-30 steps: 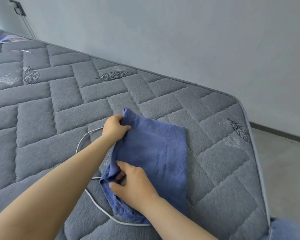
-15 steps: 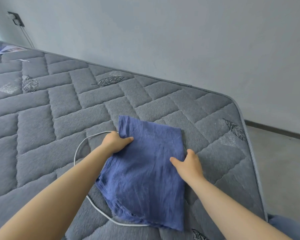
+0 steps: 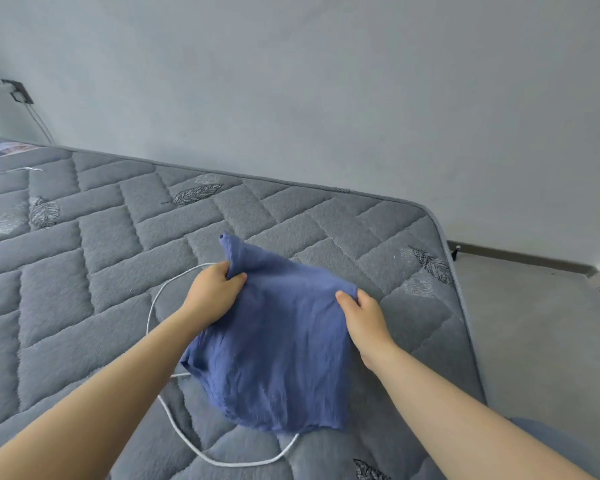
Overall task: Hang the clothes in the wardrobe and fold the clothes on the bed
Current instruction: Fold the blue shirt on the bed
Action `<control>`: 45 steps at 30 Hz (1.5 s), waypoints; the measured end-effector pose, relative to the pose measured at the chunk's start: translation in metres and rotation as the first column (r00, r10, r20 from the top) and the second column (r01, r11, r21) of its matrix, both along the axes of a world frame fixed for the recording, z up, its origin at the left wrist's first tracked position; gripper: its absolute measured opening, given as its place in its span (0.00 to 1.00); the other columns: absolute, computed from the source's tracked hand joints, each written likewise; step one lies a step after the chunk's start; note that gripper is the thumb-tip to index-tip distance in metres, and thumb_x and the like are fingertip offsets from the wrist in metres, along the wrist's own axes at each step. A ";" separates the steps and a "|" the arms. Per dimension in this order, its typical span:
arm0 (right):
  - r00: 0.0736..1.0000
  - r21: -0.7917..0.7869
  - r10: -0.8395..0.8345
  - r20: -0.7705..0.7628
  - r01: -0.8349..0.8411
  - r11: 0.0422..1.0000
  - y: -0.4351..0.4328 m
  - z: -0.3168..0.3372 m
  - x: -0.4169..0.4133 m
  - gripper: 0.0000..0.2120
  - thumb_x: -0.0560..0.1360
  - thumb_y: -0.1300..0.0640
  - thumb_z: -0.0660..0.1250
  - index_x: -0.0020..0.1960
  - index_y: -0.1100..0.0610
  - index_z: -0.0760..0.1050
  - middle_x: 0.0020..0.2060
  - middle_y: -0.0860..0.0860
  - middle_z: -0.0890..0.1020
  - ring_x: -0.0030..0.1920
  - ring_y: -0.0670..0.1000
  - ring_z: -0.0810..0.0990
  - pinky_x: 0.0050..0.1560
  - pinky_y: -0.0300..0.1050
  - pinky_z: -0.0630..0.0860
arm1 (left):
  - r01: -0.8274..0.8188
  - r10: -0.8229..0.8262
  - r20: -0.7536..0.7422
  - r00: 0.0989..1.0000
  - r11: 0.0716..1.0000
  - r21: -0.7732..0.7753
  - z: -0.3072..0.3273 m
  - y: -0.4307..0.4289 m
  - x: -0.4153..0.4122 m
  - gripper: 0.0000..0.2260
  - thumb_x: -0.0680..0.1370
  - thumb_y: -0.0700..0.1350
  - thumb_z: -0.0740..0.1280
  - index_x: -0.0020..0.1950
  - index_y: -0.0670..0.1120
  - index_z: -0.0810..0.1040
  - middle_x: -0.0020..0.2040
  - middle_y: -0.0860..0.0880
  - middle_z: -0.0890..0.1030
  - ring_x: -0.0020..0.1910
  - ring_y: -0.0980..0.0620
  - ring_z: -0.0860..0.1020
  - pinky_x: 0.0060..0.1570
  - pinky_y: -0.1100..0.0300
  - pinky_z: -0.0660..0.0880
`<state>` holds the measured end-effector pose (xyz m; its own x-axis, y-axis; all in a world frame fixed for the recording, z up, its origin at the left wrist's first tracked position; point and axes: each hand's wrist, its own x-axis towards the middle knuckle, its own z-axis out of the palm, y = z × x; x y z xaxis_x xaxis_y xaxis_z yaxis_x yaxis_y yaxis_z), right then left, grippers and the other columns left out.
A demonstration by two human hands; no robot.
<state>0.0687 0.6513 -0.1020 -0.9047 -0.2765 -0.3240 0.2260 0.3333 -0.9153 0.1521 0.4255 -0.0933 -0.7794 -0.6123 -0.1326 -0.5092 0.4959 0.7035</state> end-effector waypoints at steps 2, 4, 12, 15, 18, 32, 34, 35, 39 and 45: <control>0.999 -0.086 -0.042 -0.019 0.040 0.996 0.010 0.017 -0.002 0.08 0.80 0.56 0.60 0.49 0.56 0.77 0.48 0.53 0.82 0.48 0.50 0.80 0.44 0.40 0.74 | 0.006 -0.003 -0.104 0.995 1.000 0.029 0.024 0.012 -0.004 0.09 0.79 0.45 0.63 0.47 0.41 0.79 0.42 0.46 0.82 0.44 0.46 0.78 0.42 0.54 0.73; 0.996 -0.141 -0.076 -0.055 0.067 0.988 0.022 0.036 -0.007 0.08 0.80 0.56 0.60 0.49 0.54 0.77 0.48 0.51 0.83 0.49 0.49 0.80 0.49 0.44 0.76 | 0.043 -0.023 -0.198 0.980 0.994 0.097 0.049 0.028 -0.010 0.07 0.79 0.46 0.63 0.46 0.46 0.78 0.41 0.52 0.81 0.42 0.54 0.77 0.39 0.61 0.70; 0.969 -0.377 -0.204 -0.138 0.139 0.916 0.114 0.117 -0.064 0.05 0.77 0.54 0.68 0.49 0.54 0.81 0.45 0.50 0.86 0.48 0.50 0.84 0.47 0.46 0.80 | 0.291 -0.194 -0.467 0.863 0.946 0.144 0.148 0.116 -0.083 0.06 0.79 0.48 0.63 0.47 0.48 0.78 0.43 0.54 0.83 0.43 0.58 0.80 0.40 0.62 0.72; 0.915 -0.357 -0.331 -0.231 0.237 0.904 0.168 0.144 -0.090 0.05 0.78 0.56 0.67 0.50 0.56 0.79 0.47 0.50 0.85 0.50 0.51 0.84 0.52 0.49 0.79 | 0.385 -0.263 -0.493 0.829 0.908 0.163 0.175 0.168 -0.129 0.08 0.80 0.49 0.62 0.49 0.47 0.78 0.45 0.51 0.83 0.44 0.56 0.81 0.41 0.62 0.74; 0.836 -0.329 -0.424 -0.347 0.315 0.890 0.229 0.170 -0.115 0.04 0.78 0.55 0.65 0.51 0.55 0.76 0.48 0.50 0.83 0.49 0.50 0.82 0.52 0.47 0.78 | 0.470 -0.328 -0.519 0.789 0.867 0.166 0.194 0.228 -0.175 0.08 0.80 0.49 0.62 0.50 0.46 0.77 0.45 0.51 0.83 0.45 0.54 0.81 0.41 0.62 0.74; 0.532 -0.330 -0.661 -0.530 0.589 0.738 0.517 0.233 -0.272 0.06 0.79 0.56 0.63 0.47 0.58 0.71 0.39 0.51 0.76 0.38 0.47 0.73 0.39 0.36 0.72 | 0.785 -0.607 -0.551 0.574 0.600 0.157 0.245 0.536 -0.402 0.07 0.80 0.49 0.61 0.49 0.49 0.77 0.44 0.54 0.82 0.43 0.57 0.80 0.40 0.65 0.75; 0.486 -0.340 -0.688 -0.539 0.621 0.706 0.550 0.262 -0.289 0.05 0.79 0.55 0.63 0.47 0.56 0.71 0.39 0.49 0.77 0.39 0.47 0.74 0.38 0.34 0.72 | 0.816 -0.623 -0.568 0.538 0.554 0.165 0.270 0.575 -0.422 0.07 0.81 0.48 0.61 0.49 0.48 0.77 0.43 0.54 0.82 0.43 0.56 0.80 0.37 0.68 0.75; 0.464 -0.350 -0.706 -0.535 0.640 0.685 0.565 0.280 -0.293 0.03 0.78 0.54 0.63 0.47 0.54 0.71 0.41 0.49 0.78 0.40 0.47 0.76 0.40 0.35 0.73 | 0.827 -0.626 -0.581 0.520 0.540 0.158 0.287 0.593 -0.428 0.07 0.81 0.47 0.61 0.48 0.48 0.77 0.43 0.54 0.82 0.42 0.56 0.80 0.36 0.69 0.76; 0.363 -0.385 -0.718 -0.594 0.656 0.649 0.604 0.386 -0.293 0.03 0.78 0.53 0.63 0.47 0.50 0.70 0.42 0.49 0.79 0.41 0.47 0.77 0.43 0.42 0.74 | 0.870 -0.649 -0.632 0.424 0.486 0.085 0.393 0.641 -0.433 0.08 0.81 0.48 0.60 0.50 0.45 0.76 0.46 0.49 0.81 0.45 0.52 0.79 0.44 0.62 0.78; 0.133 -0.391 -0.626 -0.768 0.677 0.623 0.648 0.590 -0.258 0.04 0.79 0.55 0.61 0.46 0.53 0.68 0.31 0.41 0.71 0.31 0.43 0.67 0.31 0.35 0.68 | 0.939 -0.612 -0.765 0.201 0.343 -0.028 0.591 0.700 -0.416 0.06 0.81 0.46 0.60 0.51 0.51 0.77 0.47 0.53 0.81 0.48 0.55 0.79 0.47 0.65 0.76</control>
